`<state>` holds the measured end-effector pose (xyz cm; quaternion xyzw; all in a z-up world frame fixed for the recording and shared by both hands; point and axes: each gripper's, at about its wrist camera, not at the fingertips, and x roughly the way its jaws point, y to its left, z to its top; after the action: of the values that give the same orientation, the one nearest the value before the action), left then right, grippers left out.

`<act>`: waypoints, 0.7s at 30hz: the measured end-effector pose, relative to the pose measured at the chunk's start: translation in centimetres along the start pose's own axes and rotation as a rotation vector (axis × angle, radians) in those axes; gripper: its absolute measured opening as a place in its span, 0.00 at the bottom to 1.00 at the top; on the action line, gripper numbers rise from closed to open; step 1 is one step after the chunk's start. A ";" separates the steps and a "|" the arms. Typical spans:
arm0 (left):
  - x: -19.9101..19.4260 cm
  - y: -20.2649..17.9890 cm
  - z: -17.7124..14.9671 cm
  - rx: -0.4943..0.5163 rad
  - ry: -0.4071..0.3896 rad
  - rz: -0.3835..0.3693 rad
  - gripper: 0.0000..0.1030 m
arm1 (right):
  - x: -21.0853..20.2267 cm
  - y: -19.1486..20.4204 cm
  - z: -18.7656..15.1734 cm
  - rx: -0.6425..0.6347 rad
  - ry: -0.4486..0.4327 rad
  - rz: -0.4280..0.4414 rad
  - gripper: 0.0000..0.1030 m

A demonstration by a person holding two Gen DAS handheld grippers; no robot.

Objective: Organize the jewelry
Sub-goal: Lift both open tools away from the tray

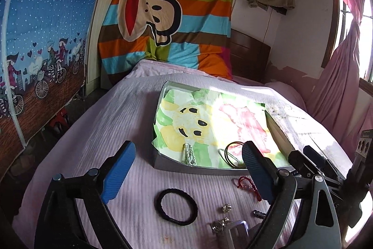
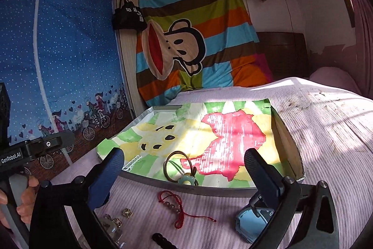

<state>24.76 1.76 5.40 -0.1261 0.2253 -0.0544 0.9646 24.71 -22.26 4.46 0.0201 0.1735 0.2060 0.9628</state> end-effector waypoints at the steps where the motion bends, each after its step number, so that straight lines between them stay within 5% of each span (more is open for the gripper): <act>1: -0.9 -0.1 0.0 0.004 -0.020 0.001 0.92 | -0.7 0.1 -0.1 -0.008 -0.009 -0.005 1.00; 9: -6.3 -1.8 -1.1 0.055 -0.113 0.026 0.95 | -6.4 0.4 -1.3 -0.029 -0.045 -0.029 1.00; 16: -8.9 -3.1 -3.5 0.097 -0.116 0.019 0.95 | -11.3 1.2 -1.9 -0.067 -0.078 -0.050 1.00; 21: -9.7 -4.2 -5.4 0.138 -0.098 -0.004 0.95 | -12.4 1.4 -3.1 -0.114 -0.017 -0.067 1.00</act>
<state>13.49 -1.87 5.90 -0.0625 0.1734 -0.0652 0.9807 12.48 -26.08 5.73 -0.0390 0.1538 0.1832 0.9702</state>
